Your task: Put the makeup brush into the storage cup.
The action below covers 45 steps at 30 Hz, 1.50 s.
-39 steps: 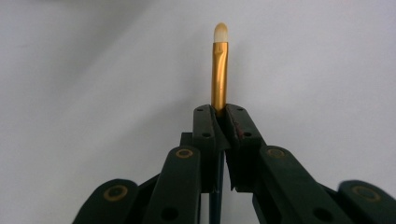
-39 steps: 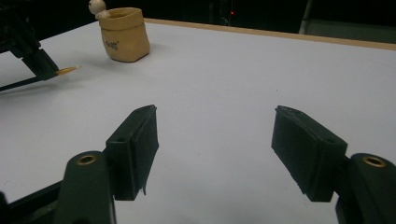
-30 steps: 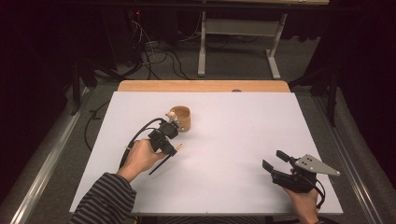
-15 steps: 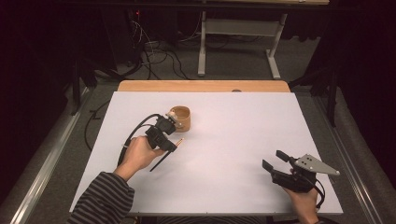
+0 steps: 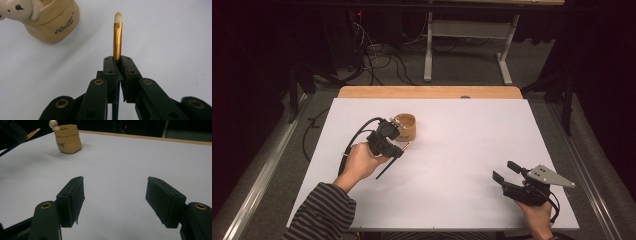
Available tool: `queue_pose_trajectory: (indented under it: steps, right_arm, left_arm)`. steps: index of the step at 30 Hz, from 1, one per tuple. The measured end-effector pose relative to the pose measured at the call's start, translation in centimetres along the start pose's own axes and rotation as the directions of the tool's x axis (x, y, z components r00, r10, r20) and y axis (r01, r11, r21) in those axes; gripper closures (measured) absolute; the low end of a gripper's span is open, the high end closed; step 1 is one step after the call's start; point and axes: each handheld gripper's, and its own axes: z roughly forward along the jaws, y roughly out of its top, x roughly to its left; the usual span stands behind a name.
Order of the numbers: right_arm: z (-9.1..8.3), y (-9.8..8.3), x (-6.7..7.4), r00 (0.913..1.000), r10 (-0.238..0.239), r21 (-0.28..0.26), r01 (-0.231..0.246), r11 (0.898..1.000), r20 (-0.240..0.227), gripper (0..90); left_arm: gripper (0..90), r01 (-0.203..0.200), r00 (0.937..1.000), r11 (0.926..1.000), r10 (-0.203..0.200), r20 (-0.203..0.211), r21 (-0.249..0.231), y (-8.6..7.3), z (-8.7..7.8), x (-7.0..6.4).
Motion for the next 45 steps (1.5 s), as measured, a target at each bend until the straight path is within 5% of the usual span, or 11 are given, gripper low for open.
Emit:
queue_pose_trajectory:
  steps: [11,28,45]
  right_arm:
    - [0.2,0.0,0.0,1.0000,-0.007,0.007,0.007,1.000,0.006,33.3]
    - [0.2,0.0,0.0,0.9999,-0.012,0.009,0.011,1.000,0.010,33.3]
    - [0.1,0.0,0.0,0.9999,-0.011,0.004,0.011,1.000,0.012,33.3]
  left_arm:
    - [83.4,-0.017,0.9998,0.9998,0.017,0.001,0.004,0.5,-0.2,-0.1]
    - [83.4,0.009,0.9996,0.9976,-0.007,0.027,-0.069,1.2,-0.9,0.2]
    - [83.5,-0.008,0.9997,0.9896,0.011,0.022,-0.144,2.1,-1.5,-0.1]
